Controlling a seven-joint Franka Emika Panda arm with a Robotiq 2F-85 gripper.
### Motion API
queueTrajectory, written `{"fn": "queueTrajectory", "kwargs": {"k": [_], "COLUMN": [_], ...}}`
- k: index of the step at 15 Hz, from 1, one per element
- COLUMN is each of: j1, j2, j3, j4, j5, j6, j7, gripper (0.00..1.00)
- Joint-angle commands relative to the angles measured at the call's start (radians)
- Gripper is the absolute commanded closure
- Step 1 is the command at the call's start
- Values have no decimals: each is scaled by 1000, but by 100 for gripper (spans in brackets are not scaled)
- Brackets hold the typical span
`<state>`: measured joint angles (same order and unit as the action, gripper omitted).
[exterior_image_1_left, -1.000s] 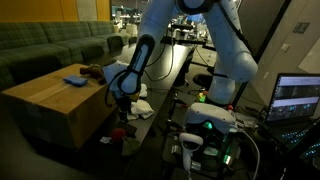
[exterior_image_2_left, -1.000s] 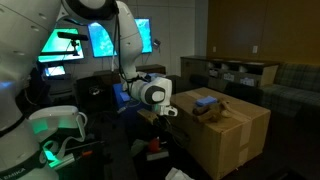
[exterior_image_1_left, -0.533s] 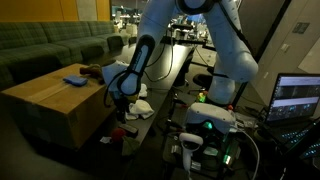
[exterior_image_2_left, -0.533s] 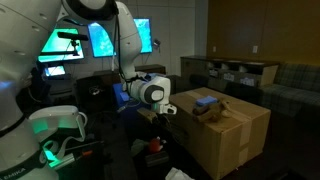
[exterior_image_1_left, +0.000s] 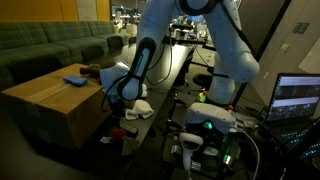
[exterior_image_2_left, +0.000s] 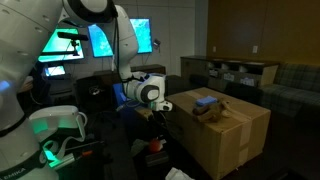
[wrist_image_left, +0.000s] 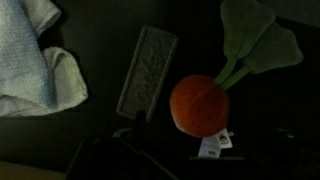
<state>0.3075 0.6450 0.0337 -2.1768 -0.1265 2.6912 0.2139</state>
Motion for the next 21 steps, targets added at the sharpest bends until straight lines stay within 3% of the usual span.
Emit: {"fn": "queueTrajectory", "kwargs": {"k": [1,8,21], "j1": [57,142,78], "j2": [41,125,227], "j3": [-35,-107,-79], "j4": [13,57,144], "j5": [-9,-5,26], "j6": [66,128,190], "j7": [71,145,82], "gripper": [0,0,0]}}
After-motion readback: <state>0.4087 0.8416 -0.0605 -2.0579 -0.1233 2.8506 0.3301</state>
